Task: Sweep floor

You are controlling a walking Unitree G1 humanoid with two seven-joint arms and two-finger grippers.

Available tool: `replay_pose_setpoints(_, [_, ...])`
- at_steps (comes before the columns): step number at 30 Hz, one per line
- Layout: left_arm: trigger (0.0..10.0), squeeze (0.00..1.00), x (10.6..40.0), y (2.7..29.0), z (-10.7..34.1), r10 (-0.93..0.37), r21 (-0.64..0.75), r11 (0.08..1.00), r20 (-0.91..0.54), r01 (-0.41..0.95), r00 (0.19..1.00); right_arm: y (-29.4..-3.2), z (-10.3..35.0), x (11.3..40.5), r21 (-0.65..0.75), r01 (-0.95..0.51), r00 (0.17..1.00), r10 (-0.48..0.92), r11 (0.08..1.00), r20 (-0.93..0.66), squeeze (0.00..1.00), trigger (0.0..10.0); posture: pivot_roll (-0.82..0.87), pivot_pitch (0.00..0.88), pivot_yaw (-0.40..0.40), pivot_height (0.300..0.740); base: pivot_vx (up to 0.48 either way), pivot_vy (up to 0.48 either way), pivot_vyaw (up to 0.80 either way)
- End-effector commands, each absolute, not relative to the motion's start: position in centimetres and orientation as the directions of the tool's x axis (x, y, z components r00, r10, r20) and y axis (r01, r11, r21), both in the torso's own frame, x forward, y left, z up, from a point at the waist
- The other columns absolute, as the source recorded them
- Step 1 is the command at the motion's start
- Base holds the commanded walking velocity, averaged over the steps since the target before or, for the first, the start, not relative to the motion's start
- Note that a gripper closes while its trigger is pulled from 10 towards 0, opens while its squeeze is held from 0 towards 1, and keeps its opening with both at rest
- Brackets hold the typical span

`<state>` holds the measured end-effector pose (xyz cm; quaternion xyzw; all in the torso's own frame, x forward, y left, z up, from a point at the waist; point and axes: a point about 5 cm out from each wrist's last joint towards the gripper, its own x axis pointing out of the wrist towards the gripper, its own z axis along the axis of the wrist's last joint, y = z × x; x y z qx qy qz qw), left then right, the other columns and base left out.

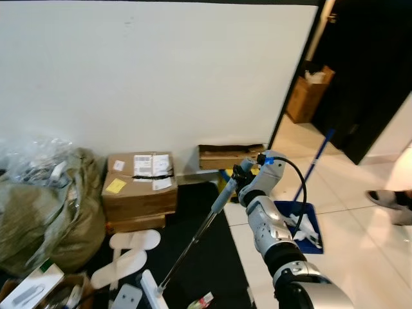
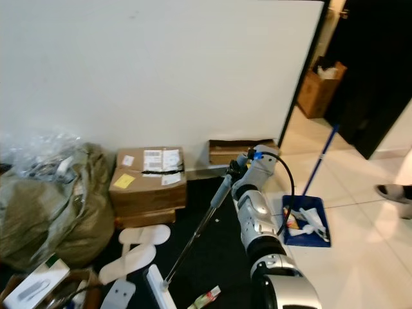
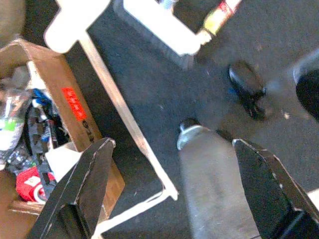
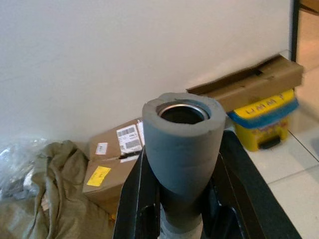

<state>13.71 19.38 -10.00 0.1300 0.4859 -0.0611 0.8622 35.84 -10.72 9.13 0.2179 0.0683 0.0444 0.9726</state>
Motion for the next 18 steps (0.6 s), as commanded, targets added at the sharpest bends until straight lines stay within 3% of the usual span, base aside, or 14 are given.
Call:
replay_pose_setpoints(1, [10.0,0.00,13.7,19.4,-10.0,0.021,0.167,0.956,-0.857,0.239,0.514,-11.1,9.7,36.1,0.467,-0.045,0.991,0.099,0.883,-0.092,0.00,10.0,-0.01,0.000,-0.050,0.740,0.000,0.000,-0.80])
replay_pose_setpoints(6, [10.0,0.00,13.4,19.3,-10.1,0.017,0.164,0.956,-0.860,0.244,0.510,-10.7,8.7,35.6,0.474,-0.018,0.986,0.093,0.880,-0.135,0.00,10.0,0.00,0.000,-0.050,0.740,0.000,0.000,-0.80])
replay_pose_setpoints(17, [10.0,0.00,12.1,20.3,-10.4,0.021,0.178,0.944,-0.874,0.279,0.485,-10.1,5.2,33.7,0.621,0.070,0.965,0.105,0.780,-0.240,0.00,10.0,0.02,0.010,-0.028,0.740,0.000,0.000,0.00])
replay_pose_setpoints(18, [10.0,0.00,12.0,20.4,-10.4,0.023,0.181,0.942,-0.875,0.283,0.484,-9.7,5.2,33.6,0.622,0.062,0.964,0.114,0.781,-0.239,0.00,10.0,0.03,0.047,-0.021,0.740,0.000,0.000,0.00])
